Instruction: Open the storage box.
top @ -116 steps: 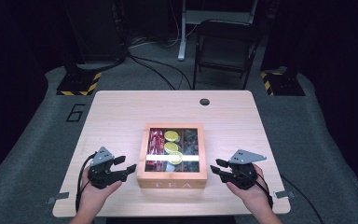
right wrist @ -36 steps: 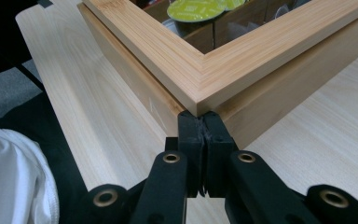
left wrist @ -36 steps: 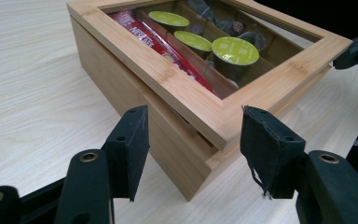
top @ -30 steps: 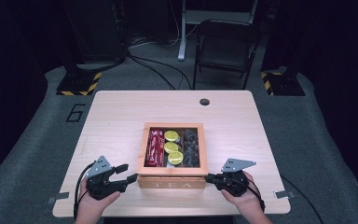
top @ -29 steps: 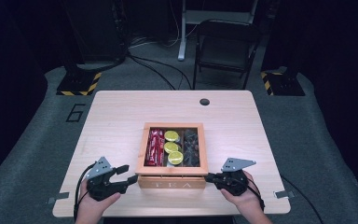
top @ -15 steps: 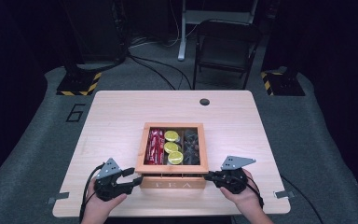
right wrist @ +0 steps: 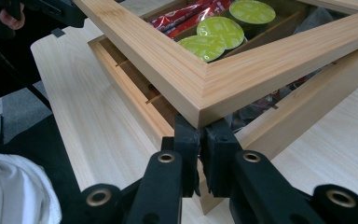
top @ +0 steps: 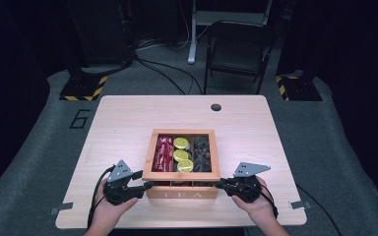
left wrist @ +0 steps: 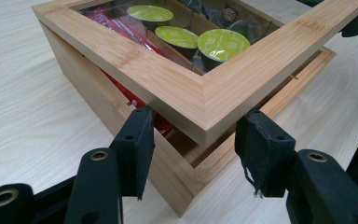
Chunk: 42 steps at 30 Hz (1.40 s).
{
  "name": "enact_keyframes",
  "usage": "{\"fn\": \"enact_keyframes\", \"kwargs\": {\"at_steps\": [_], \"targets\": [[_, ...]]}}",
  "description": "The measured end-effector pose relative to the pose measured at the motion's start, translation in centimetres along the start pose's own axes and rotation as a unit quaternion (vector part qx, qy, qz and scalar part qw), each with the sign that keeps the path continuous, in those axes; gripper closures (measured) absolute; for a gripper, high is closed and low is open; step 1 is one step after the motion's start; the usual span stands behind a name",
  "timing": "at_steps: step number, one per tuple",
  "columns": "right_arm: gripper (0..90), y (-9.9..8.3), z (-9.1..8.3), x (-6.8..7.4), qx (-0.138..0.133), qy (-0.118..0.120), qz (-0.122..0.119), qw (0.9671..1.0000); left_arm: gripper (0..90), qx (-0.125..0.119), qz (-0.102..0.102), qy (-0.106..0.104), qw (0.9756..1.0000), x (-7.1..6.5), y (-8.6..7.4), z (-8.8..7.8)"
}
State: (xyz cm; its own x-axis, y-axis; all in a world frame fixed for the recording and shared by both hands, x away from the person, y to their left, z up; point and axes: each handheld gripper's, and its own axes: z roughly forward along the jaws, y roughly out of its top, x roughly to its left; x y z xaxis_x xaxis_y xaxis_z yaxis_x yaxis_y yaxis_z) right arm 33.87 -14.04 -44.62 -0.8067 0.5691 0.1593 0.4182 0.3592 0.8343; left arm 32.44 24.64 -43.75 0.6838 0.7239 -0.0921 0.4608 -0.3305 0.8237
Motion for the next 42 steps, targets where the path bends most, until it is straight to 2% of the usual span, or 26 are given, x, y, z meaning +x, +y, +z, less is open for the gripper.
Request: {"fn": "enact_keyframes", "kwargs": {"at_steps": [5,10,13,15,18,20,23,31,37,40,42], "targets": [[82.5,0.6,-0.3,0.0,-0.001,-0.008,-0.003,1.0,47.4,-0.001,-0.008,0.013,0.9999,-0.3,0.6,-0.2],[81.3,1.1,-0.6,0.0,0.003,-0.016,-0.006,0.9998,46.4,0.001,-0.008,0.022,0.9997,-0.4,0.9,-0.4],[81.3,1.2,-0.8,-0.1,-0.002,-0.019,-0.006,0.9998,46.2,-0.005,-0.005,0.034,0.9994,-0.6,1.3,-0.6],[81.2,1.7,-1.2,-0.4,-0.004,-0.025,0.004,0.9997,46.2,-0.008,0.0,0.038,0.9992,-0.6,1.7,-0.8],[80.1,2.0,-1.4,-0.5,-0.004,-0.03,0.004,0.9995,46.2,-0.009,0.0,0.037,0.9993,-0.6,1.9,-0.9],[79.5,2.5,-1.6,-0.5,-0.004,-0.036,-0.005,0.9993,46.2,-0.016,0.008,0.039,0.9991,-0.4,2.3,-1.1],[77.5,2.8,-1.7,-0.6,-0.008,-0.04,-0.012,0.9991,46.2,-0.017,0.009,0.038,0.9991,-0.4,2.5,-1.2],[73.1,3.6,-1.9,-0.8,-0.025,-0.049,-0.011,0.9984,46.3,-0.024,0.015,0.042,0.9987,-0.1,3.8,-1.6],[68.4,4.4,-2.0,-0.8,-0.031,-0.058,-0.021,0.9976,46.1,-0.032,0.007,0.037,0.9988,0.2,4.6,-1.8],[68.5,4.6,-2.0,-0.9,-0.033,-0.057,-0.022,0.9976,46.2,-0.033,-0.002,0.028,0.999,0.6,5.0,-1.9],[68.4,4.7,-2.0,-0.9,-0.033,-0.059,-0.018,0.9975,46.2,-0.035,0.0,0.028,0.999,0.6,5.1,-2.0]]}}
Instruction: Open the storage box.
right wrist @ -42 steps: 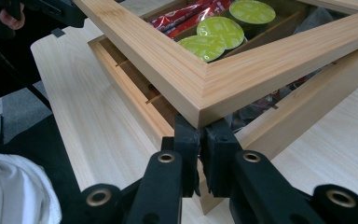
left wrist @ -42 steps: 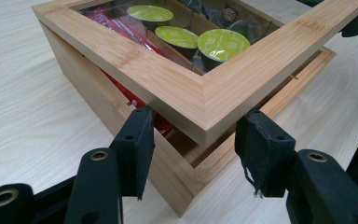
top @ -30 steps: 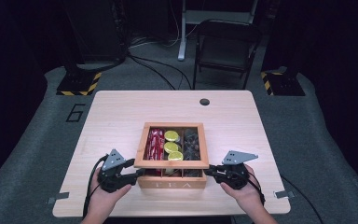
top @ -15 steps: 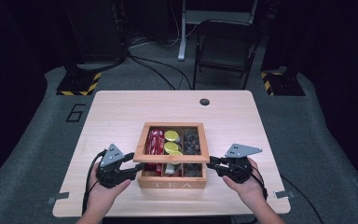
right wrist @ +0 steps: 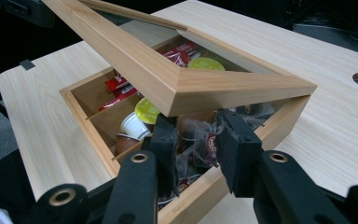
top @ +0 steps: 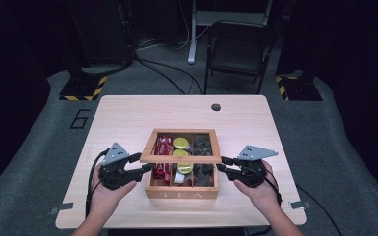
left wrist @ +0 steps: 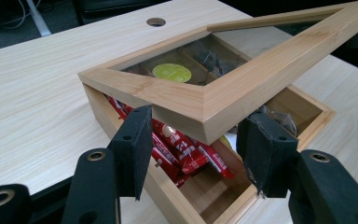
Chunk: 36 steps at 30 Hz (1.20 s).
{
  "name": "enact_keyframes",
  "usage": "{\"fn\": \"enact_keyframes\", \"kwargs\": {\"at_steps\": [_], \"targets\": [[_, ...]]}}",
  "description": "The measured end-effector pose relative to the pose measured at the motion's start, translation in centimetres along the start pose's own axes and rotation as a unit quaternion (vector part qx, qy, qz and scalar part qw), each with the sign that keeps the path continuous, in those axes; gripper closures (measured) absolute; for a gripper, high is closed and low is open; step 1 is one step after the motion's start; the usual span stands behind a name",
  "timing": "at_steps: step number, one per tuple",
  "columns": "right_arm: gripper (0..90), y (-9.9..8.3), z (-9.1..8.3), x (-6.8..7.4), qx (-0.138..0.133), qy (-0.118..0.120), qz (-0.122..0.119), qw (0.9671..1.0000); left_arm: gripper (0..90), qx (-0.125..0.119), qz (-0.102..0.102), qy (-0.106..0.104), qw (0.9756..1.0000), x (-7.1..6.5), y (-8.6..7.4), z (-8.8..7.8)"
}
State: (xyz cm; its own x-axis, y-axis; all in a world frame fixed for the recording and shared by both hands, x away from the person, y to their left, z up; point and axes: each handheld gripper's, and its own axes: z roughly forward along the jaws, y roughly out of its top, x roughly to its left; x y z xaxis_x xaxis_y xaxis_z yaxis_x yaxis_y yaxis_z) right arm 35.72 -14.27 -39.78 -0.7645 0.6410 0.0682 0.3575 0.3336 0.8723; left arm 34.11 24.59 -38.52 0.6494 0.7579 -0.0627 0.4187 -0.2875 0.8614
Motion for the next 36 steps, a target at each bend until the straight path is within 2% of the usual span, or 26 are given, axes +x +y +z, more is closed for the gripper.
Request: {"fn": "enact_keyframes", "kwargs": {"at_steps": [4,10,17,23,26,36], "targets": [[67.9,0.4,0.3,-0.3,-0.004,-0.004,0.003,1.0,46.4,-0.007,0.0,0.002,1.0,0.2,0.5,-0.1],[66.2,0.8,0.6,-0.5,-0.004,-0.01,-0.003,0.9999,46.3,-0.002,0.002,-0.001,1.0,0.4,1.2,-0.1],[61.9,1.4,0.7,-1.1,-0.014,-0.028,0.01,0.9995,46.4,-0.012,-0.003,-0.004,0.9999,0.8,2.0,-0.1],[59.1,1.8,0.8,-1.5,-0.018,-0.035,0.002,0.9992,46.5,-0.014,-0.003,-0.002,0.9999,1.0,2.6,-0.1],[58.8,2.2,1.0,-1.6,-0.022,-0.039,0.005,0.999,46.5,-0.016,0.0,0.001,0.9999,1.1,2.9,-0.1],[56.3,2.9,3.0,-2.5,-0.012,-0.062,-0.004,0.998,46.9,-0.024,-0.006,0.001,0.9997,1.4,3.7,0.0]]}}
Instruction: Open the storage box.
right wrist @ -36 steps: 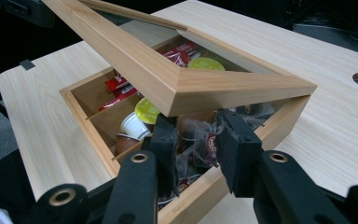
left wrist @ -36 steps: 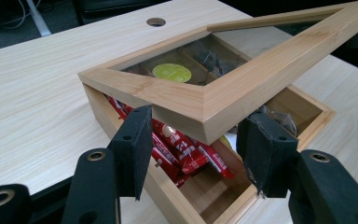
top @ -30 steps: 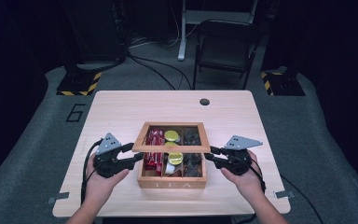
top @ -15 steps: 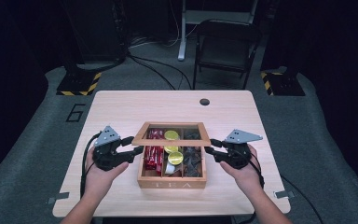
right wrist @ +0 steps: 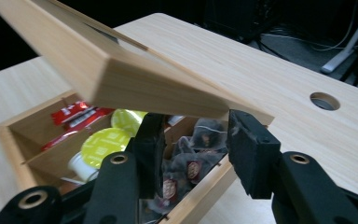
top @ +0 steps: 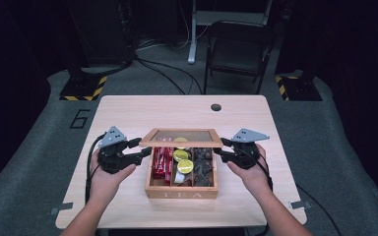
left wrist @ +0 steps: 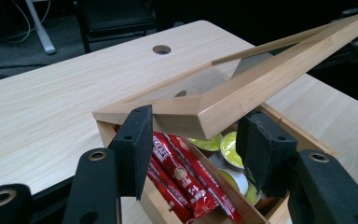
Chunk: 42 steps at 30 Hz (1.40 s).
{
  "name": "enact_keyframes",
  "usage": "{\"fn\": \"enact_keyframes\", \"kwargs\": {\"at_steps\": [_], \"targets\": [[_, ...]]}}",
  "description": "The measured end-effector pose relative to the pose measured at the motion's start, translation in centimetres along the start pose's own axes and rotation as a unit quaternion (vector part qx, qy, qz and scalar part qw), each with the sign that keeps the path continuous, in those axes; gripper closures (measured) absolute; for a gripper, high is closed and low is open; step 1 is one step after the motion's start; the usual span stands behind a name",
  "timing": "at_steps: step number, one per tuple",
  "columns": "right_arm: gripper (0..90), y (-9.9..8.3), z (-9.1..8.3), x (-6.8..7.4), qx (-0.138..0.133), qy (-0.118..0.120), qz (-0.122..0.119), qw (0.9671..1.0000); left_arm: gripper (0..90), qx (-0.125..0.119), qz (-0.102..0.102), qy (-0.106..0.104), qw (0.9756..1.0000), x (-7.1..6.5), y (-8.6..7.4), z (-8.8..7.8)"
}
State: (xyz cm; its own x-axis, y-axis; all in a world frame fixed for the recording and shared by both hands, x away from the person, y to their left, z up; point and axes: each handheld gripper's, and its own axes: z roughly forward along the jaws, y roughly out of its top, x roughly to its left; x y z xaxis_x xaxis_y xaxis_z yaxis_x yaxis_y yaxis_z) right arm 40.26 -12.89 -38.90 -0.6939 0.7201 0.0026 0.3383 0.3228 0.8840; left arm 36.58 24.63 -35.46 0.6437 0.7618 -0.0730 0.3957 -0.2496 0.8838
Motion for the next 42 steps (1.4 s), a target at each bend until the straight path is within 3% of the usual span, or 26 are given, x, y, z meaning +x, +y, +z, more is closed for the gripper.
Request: {"fn": "enact_keyframes", "kwargs": {"at_steps": [17,29,36,42], "targets": [[56.5,1.5,0.7,-1.0,-0.016,-0.003,0.006,0.9998,51.9,-0.013,0.018,0.018,0.9996,0.9,0.9,0.9],[57.2,2.0,0.8,-1.3,-0.026,-0.004,0.015,0.9995,58.2,-0.013,0.036,0.057,0.9977,1.5,1.2,2.6],[57.6,2.0,1.2,-1.7,-0.027,-0.008,0.01,0.9996,59.0,-0.021,0.022,0.058,0.9979,1.7,1.5,2.8],[56.7,1.9,2.1,-2.4,-0.021,-0.012,0.02,0.9995,59.6,-0.023,0.009,0.052,0.9983,2.2,1.9,2.9]]}}
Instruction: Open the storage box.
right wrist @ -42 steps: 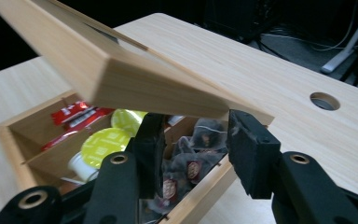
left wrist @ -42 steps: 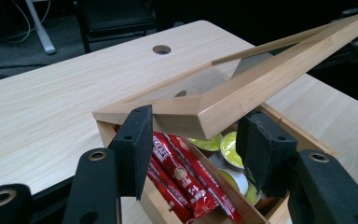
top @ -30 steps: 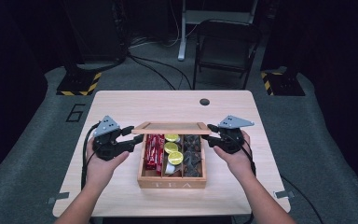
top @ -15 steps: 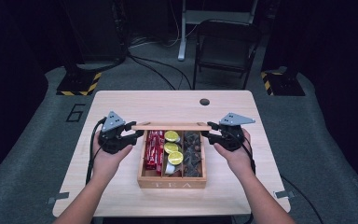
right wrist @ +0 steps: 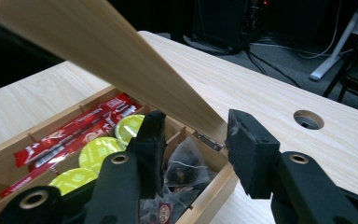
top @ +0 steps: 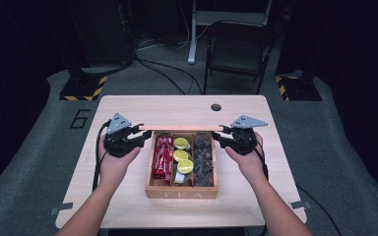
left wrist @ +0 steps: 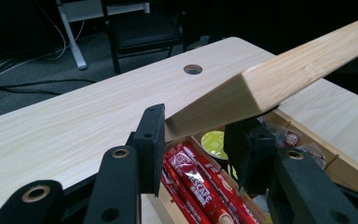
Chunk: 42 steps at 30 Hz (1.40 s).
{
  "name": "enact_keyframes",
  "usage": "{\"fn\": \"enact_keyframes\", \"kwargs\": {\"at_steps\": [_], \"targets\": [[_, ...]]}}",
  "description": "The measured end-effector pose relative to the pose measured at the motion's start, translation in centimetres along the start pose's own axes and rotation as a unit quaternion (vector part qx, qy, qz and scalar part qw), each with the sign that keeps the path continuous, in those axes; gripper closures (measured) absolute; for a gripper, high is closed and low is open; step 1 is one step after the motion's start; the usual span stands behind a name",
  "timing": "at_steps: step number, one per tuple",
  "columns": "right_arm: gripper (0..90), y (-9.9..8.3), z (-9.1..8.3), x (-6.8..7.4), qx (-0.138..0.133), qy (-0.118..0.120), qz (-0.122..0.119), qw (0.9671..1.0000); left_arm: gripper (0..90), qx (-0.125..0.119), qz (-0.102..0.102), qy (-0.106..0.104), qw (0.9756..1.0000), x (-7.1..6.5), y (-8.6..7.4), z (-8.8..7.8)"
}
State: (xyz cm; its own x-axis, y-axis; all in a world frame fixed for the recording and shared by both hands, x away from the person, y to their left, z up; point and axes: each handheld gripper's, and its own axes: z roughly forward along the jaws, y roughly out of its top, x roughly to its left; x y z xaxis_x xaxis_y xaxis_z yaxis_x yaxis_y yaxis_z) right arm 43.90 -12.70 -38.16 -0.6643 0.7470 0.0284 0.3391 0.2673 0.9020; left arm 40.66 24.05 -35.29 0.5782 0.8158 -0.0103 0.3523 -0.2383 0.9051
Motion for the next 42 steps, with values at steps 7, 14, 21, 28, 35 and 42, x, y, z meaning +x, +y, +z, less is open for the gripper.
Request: {"fn": "enact_keyframes", "kwargs": {"at_steps": [7,14,21,28,35,42], "targets": [[56.6,0.2,1.1,-0.6,0.004,-0.004,-0.001,1.0,60.2,-0.003,-0.012,0.002,0.9999,0.4,0.6,0.4],[56.8,0.1,2.3,-1.0,0.006,-0.012,-0.001,0.9999,60.3,0.001,-0.012,0.0,0.9999,0.6,1.0,0.5],[55.4,0.1,2.8,-1.5,-0.003,-0.004,0.003,1.0,60.4,0.0,-0.015,0.001,0.9999,0.8,1.4,0.7],[55.5,0.0,3.1,-1.9,-0.011,0.0,0.009,0.9999,60.8,0.001,-0.016,0.006,0.9998,0.9,1.8,0.9],[55.9,0.0,3.3,-2.1,-0.019,-0.002,0.006,0.9998,60.8,-0.004,-0.02,0.01,0.9997,1.0,1.9,1.0],[56.7,0.1,3.3,-2.1,-0.017,-0.002,0.001,0.9999,60.7,-0.007,-0.023,0.01,0.9997,1.0,1.8,1.1]]}}
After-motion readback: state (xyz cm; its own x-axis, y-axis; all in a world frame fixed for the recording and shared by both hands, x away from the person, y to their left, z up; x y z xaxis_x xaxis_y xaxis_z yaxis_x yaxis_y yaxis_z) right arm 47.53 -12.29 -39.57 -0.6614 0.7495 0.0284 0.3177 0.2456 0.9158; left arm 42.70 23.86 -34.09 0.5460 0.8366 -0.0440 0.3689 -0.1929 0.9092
